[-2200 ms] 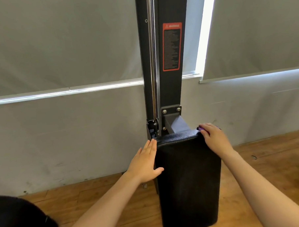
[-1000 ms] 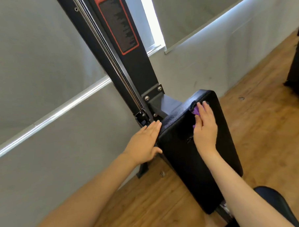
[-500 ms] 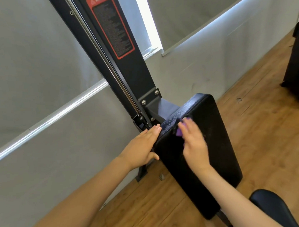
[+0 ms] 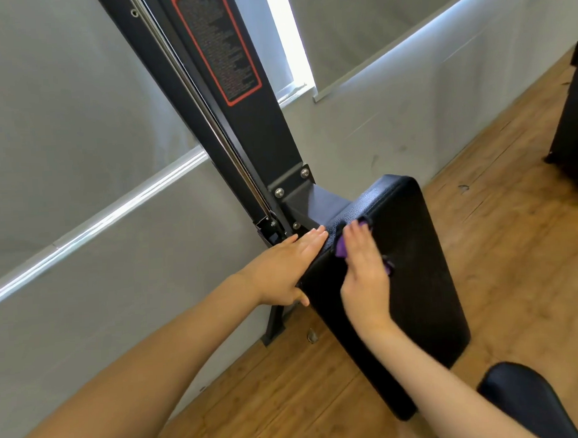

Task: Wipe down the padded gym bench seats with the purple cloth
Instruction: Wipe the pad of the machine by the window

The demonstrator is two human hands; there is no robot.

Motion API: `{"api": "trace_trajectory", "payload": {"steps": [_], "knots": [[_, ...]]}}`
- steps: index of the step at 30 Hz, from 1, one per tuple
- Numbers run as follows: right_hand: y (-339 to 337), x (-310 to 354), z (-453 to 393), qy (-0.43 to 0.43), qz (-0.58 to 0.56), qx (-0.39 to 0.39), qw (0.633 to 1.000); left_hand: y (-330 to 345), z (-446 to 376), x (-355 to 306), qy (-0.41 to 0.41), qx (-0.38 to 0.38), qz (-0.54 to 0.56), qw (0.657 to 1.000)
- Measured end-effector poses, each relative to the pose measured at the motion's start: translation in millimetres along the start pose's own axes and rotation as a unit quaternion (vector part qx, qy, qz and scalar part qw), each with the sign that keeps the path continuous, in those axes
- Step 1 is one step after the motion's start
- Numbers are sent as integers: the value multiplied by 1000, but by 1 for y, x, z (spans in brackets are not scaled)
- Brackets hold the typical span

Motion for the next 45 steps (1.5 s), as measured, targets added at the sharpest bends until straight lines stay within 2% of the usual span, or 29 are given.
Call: {"api": "trace_trajectory", "payload": {"steps": [6,11,15,18,22,25,30,32,34,40,45], "knots": [[8,20,31,-92,-12,76,993,-2,2,-2,-11,-2,8,1000],[16,27,54,-194,20,143,970,-4,3,-4,-16,-13,21,1000],[9,2,65,-223,69,189,954,-1,3,-4,-23,24,28,999],[-18,-39,55,-143,63,161,974,1,3,-4,-21,47,34,998],[-65,-78,9,-2,63,20,998,1,3,-4,-25,20,59,998],[-79,-93,-33,111,8,-25,994,3,3,-3,-25,2,63,998],[-45,-96,-31,205,-75,-48,975,5,2,-1,-22,-10,69,997],[-32,-76,-6,172,-59,-75,980,5,2,-1,-22,-12,69,997],[-17,-47,23,111,-45,-64,991,4,2,-2,-23,-14,67,997],[11,-9,90,-15,12,109,994,2,3,-5,-32,-22,57,998],[4,12,72,-114,17,134,984,0,5,-7,-48,-17,58,997]]}}
Point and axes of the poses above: each hand's wrist, its own z-axis away from the middle knuckle, its own y-axis out of the palm, x = y × z, the point moved 8 cm from there along -z, towards the middle knuckle, and after that the axes turned 4 degrees about -z, right-handed, at the moved point
